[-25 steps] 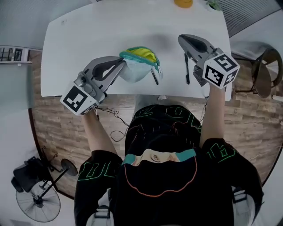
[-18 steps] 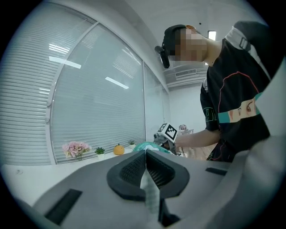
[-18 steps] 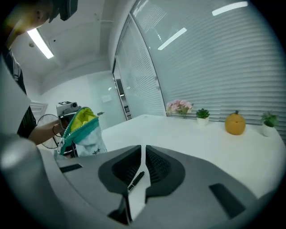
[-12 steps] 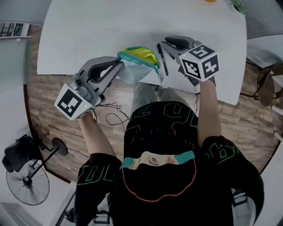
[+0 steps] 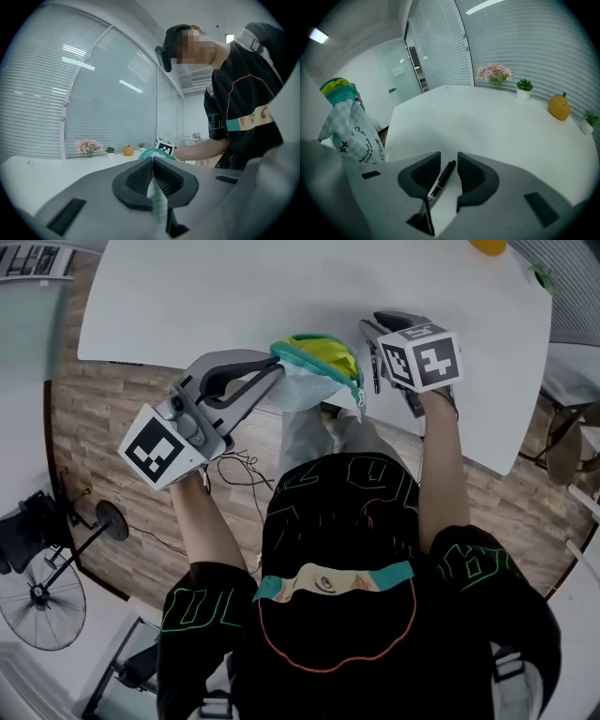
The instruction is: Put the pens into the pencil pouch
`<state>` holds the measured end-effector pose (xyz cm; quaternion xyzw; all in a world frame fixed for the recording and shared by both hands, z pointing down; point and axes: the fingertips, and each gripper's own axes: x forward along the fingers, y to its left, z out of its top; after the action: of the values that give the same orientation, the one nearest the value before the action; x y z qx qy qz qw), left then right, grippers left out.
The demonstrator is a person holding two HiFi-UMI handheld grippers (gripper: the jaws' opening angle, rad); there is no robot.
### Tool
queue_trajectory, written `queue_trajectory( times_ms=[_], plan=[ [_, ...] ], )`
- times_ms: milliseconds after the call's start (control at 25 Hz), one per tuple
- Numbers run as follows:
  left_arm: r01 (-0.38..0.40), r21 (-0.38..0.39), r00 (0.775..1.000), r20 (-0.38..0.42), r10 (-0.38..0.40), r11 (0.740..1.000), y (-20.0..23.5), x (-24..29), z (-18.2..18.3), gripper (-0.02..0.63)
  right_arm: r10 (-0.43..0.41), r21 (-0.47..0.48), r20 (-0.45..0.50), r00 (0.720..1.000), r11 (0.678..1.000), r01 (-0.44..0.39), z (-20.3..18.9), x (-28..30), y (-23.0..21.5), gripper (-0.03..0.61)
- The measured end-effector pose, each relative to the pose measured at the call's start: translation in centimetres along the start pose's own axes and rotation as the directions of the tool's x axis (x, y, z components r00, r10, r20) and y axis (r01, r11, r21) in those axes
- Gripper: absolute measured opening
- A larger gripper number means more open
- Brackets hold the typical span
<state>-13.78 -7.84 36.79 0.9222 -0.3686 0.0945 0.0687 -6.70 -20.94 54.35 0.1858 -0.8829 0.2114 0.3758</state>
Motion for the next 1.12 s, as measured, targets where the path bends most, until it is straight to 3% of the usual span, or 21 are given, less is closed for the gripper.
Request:
queue_trajectory(
  times_ms=[200,480,760,880,1120],
  plan=[
    [0.004,-0.026,1.000,-0.003,-0.004,1.000,0.2,-0.3,-1.2,0.008,0.002,0.020,-0.059,0.998,1.000,-0.001,-1.4,2.2,0.0,0.115],
    [0.030,-0.044,0.999,-0.016,-0.031,0.999,-0.1,-0.1,-2.1,0.008,-0.040,0.071,-0.037,0.999,0.997,0.042,-1.6,2.5,-0.1,0.067],
    [0.058,-0.037,0.996,-0.059,-0.061,0.998,0.0,0.4,-2.2,0.008,-0.032,0.124,0.146,0.989,0.992,0.014,1.2,0.4,0.1,0.058],
    [0.079,-0.012,0.996,-0.048,-0.079,0.997,0.2,0.3,-1.3,0.008,-0.048,0.128,0.274,0.960,0.992,0.013,3.6,-2.0,0.2,0.058],
    [0.102,0.028,0.995,0.001,-0.102,0.994,0.2,0.3,-0.2,0.008,-0.095,0.141,0.477,0.874,0.990,0.031,7.0,-6.6,0.3,0.057]
  ],
)
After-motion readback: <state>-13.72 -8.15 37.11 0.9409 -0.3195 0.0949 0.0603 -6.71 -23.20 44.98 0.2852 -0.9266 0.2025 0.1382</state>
